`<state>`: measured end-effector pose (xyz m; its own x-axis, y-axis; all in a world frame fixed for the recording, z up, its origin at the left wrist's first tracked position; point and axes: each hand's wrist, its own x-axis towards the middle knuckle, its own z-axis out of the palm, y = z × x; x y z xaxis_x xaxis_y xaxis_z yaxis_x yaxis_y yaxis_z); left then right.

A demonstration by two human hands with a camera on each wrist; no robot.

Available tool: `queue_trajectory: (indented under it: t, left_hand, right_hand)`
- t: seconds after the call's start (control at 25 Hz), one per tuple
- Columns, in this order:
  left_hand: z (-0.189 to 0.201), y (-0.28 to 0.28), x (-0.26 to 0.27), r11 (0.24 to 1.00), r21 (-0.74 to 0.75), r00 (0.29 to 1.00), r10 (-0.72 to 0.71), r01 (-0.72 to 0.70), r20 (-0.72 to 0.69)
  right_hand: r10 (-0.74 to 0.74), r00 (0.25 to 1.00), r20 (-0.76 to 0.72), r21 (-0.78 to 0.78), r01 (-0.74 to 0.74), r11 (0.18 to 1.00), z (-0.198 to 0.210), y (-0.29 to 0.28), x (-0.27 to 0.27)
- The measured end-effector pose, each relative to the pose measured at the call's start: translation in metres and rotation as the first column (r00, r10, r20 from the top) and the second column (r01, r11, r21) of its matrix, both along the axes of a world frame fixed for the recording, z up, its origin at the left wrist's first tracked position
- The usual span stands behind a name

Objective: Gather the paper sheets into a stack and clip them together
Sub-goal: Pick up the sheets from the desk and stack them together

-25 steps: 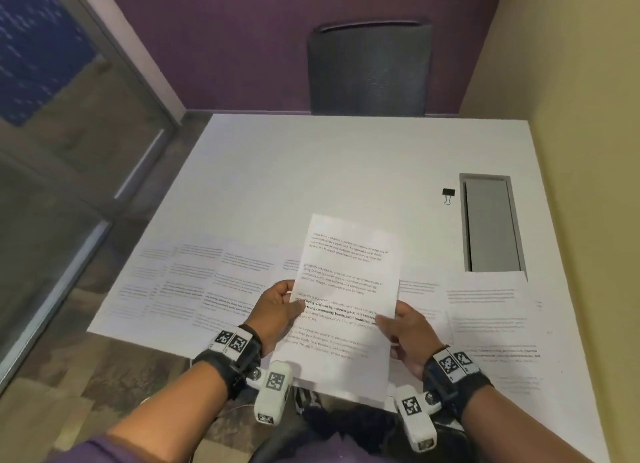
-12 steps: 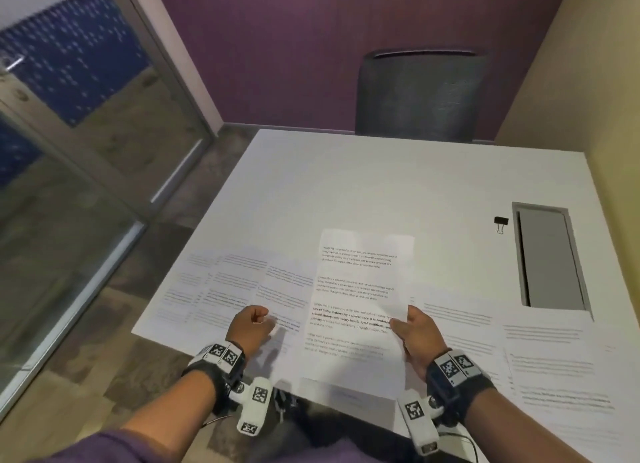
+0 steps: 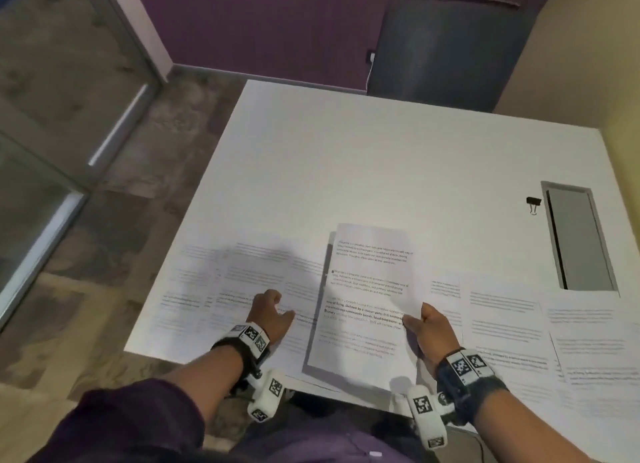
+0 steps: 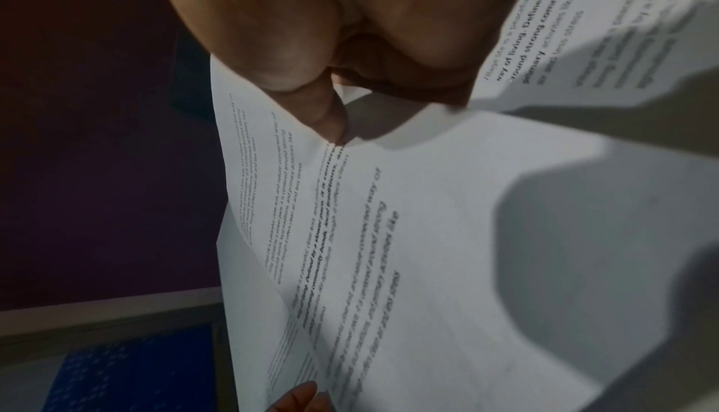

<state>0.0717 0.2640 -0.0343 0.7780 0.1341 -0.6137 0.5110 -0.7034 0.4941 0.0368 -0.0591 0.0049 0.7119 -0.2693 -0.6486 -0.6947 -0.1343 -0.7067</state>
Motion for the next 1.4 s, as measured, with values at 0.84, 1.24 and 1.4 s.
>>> queue_trajectory:
  t: [0.84,1.24,1.4]
  left_hand:
    - [0.04,0.004,0.026,0.971,-0.209,0.973,0.15,-0.113,0.175]
    - [0.174,-0.022,-0.009,0.752,-0.553,0.82,0.537,-0.359,0.198]
    - [0.179,-0.056,-0.031,0.707,-0.585,0.827,0.553,-0.398,0.105]
  right_hand:
    - [-0.104,0.995,-0.009,0.032,0.104,0.994,0.011,0.0,0.012]
    - [0.072,0.989,0.128,0.101,-0.085,0.991,0.042,-0.048,0.035]
    - [0.159,0.979,0.127,0.371,-0.196,0.908,0.063,-0.028,0.033]
